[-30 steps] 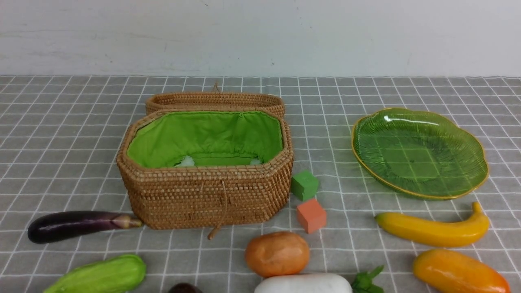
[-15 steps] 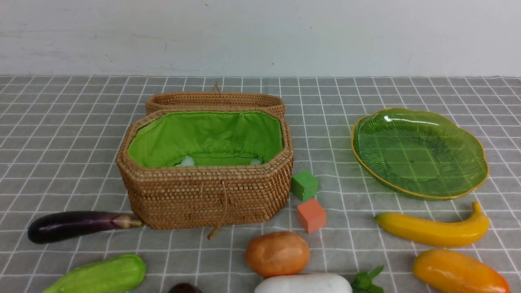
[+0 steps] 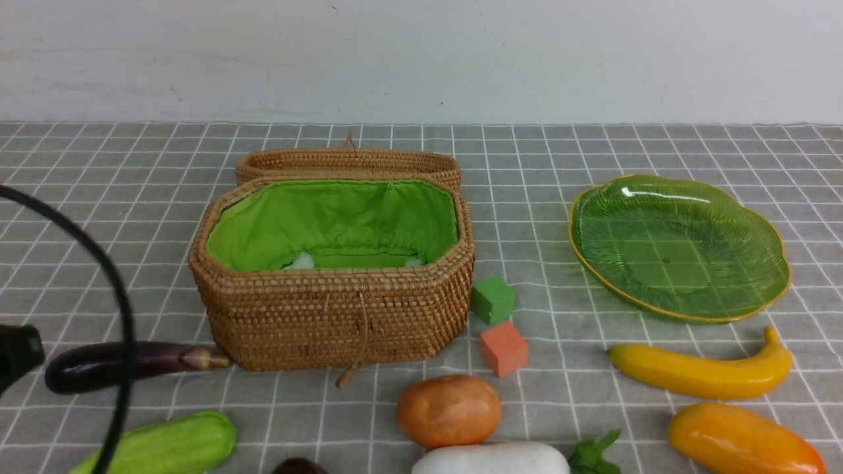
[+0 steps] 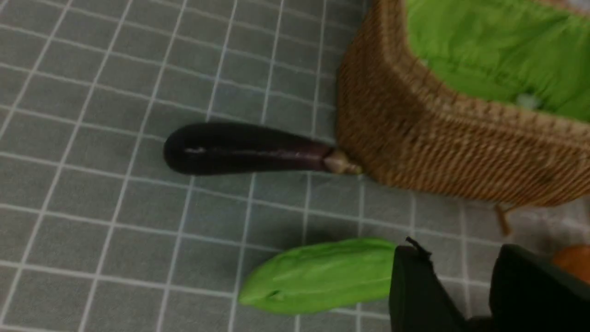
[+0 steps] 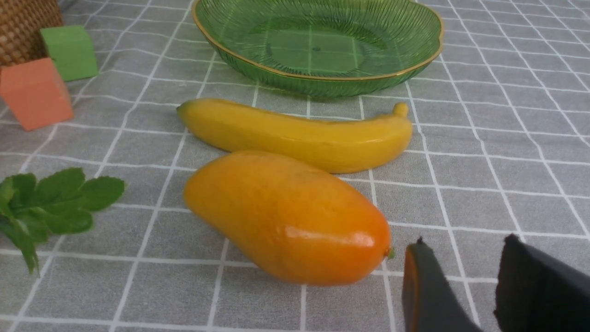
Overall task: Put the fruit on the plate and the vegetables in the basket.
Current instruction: Take a chayote with your left arm and place it on the basket on the left.
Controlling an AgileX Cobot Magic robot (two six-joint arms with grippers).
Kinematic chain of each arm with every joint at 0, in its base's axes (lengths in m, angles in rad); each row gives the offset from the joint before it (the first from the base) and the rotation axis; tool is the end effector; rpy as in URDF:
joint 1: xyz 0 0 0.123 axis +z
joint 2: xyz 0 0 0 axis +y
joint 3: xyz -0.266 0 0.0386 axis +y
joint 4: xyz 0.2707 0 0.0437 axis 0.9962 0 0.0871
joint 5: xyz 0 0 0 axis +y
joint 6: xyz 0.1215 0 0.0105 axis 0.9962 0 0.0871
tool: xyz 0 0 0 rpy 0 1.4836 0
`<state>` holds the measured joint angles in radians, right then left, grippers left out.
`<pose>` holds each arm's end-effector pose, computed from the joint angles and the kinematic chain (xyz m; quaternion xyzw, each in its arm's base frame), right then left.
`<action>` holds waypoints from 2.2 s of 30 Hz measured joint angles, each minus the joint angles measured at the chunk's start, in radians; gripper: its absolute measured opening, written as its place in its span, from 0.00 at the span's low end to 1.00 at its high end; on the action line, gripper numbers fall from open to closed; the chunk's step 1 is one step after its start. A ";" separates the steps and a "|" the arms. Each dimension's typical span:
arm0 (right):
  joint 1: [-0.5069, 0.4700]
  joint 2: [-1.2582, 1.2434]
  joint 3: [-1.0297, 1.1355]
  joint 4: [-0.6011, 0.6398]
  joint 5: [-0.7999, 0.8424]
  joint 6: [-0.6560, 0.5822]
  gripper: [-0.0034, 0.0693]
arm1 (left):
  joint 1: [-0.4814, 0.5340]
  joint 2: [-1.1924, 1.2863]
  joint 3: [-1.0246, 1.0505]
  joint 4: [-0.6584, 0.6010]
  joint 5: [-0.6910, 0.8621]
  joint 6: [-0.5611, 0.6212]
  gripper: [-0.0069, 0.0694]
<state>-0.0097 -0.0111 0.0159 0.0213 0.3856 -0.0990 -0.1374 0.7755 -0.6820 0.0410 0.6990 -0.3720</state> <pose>0.1209 -0.0002 0.1645 -0.0304 0.8052 -0.0231 0.5918 0.2020 -0.0247 0.2759 -0.0976 0.9024 -0.0877 0.4104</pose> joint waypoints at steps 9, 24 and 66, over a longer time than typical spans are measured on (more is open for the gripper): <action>0.000 0.000 0.000 0.000 0.000 0.000 0.38 | 0.000 0.374 -0.107 -0.050 0.087 0.451 0.51; 0.000 0.000 0.000 0.000 0.000 0.000 0.38 | 0.000 0.740 -0.124 -0.115 -0.039 0.995 0.94; 0.000 0.000 0.000 0.000 0.000 0.000 0.38 | -0.044 0.955 -0.645 -0.721 -0.304 1.083 0.88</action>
<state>-0.0097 -0.0111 0.0159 0.0213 0.3856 -0.0990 -0.1811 1.7307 -1.3267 -0.6800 0.3949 0.7114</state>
